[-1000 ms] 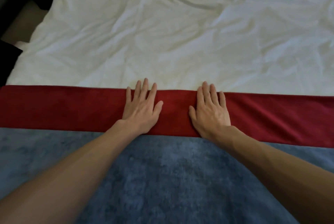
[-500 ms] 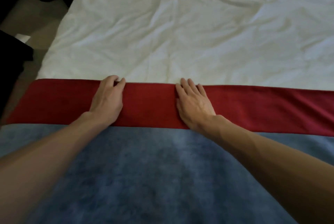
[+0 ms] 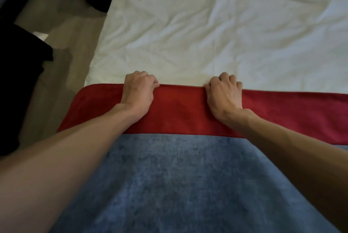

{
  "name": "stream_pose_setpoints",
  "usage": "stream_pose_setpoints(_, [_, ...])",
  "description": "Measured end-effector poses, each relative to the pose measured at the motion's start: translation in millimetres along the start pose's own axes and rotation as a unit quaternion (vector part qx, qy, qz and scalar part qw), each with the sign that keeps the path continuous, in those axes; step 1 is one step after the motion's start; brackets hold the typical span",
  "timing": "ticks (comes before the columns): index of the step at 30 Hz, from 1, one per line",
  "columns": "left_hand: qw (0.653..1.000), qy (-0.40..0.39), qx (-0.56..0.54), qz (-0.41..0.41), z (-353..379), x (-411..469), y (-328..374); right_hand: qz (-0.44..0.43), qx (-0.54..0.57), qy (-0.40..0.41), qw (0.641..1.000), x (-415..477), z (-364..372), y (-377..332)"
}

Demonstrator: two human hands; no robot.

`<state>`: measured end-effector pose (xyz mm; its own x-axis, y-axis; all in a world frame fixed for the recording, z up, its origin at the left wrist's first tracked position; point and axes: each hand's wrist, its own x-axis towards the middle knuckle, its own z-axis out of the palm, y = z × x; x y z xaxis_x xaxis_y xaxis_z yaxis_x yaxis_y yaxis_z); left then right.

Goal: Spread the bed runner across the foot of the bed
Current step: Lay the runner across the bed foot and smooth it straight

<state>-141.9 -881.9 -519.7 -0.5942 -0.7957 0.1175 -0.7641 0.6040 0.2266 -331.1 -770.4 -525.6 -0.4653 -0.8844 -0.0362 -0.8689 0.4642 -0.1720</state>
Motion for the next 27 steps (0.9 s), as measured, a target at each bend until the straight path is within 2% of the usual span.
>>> stream_pose_setpoints(5, [0.998, 0.028, 0.035, -0.044, 12.6, -14.9, 4.0, 0.034, 0.002, 0.037, 0.999, -10.1, 7.8, -15.4])
stream_pose_setpoints(10, [0.98, -0.086, 0.079, -0.164, 20.3, -37.2, -7.7, -0.081, 0.036, -0.028, 0.996, -32.5, 22.9, -34.8])
stream_pose_setpoints(12, [0.971, -0.117, 0.07, -0.198, 24.7, -38.3, -11.2, -0.091, 0.023, -0.052, 0.994, -35.0, 31.6, -34.0])
stream_pose_setpoints(15, [0.968, -0.122, 0.089, -0.201, 32.3, -38.2, -11.1, -0.084, 0.007, -0.03, 0.996, -37.0, 40.1, -33.1])
stream_pose_setpoints(18, [0.972, -0.079, 0.102, -0.195, 39.0, -42.0, -10.1, -0.074, 0.001, -0.016, 0.997, -39.4, 44.6, -36.5])
stream_pose_setpoints(27, [0.977, -0.055, 0.087, -0.185, 42.4, -43.7, -9.7, -0.067, -0.028, -0.02, 0.997, -38.6, 46.2, -38.6])
